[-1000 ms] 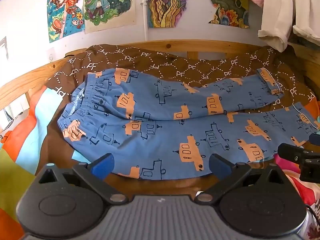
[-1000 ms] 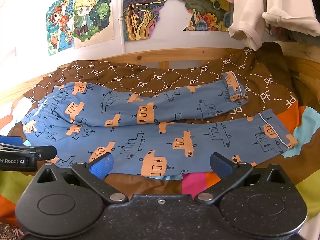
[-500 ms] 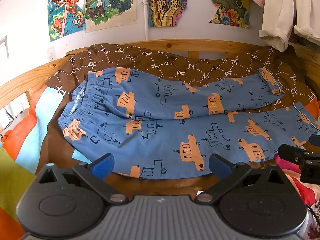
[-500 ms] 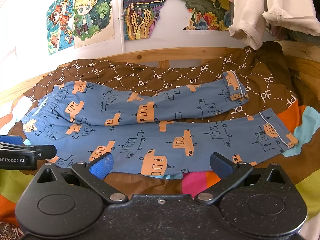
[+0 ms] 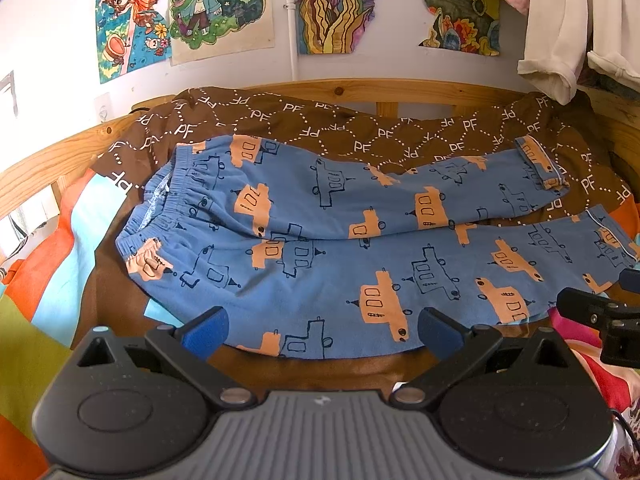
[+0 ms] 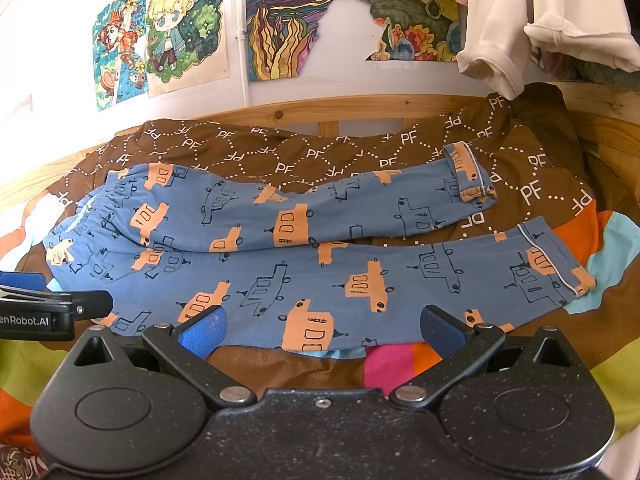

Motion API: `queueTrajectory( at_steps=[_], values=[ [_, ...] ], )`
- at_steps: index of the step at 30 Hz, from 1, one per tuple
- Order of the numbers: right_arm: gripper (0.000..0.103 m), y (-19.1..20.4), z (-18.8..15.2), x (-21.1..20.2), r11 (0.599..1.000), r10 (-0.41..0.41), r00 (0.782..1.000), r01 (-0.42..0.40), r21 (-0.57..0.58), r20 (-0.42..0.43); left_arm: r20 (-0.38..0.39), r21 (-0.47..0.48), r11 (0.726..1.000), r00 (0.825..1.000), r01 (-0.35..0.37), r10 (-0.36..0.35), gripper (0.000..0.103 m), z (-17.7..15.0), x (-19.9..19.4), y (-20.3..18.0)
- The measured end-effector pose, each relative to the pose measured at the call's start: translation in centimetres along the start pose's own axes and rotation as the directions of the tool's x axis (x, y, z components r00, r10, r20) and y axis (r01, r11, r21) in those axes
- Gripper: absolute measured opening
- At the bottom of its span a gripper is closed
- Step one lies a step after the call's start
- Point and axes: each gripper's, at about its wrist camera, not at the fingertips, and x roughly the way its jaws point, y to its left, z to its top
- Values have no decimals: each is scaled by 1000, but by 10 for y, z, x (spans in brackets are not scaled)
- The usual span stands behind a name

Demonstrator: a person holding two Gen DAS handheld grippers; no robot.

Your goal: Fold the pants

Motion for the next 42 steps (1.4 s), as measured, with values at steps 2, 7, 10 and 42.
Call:
queueTrajectory(
  at_steps=[2,7,10,42],
  values=[
    [102,0,0,0,1000,0,1000,0,0,0,0,-1,1000,1000,-1,1,103,0,0,0],
    [102,0,0,0,1000,0,1000,0,1,0,0,0,1000,1000,-1,1,103,0,0,0],
    [102,0,0,0,1000,1,1000,-1,1,0,0,1,1000,1000,-1,1,103,0,0,0],
    [102,-2,38,7,998,60,998,-60,-14,-6,-9,-19,999,999,-45,44,103,17,19,10]
  ],
)
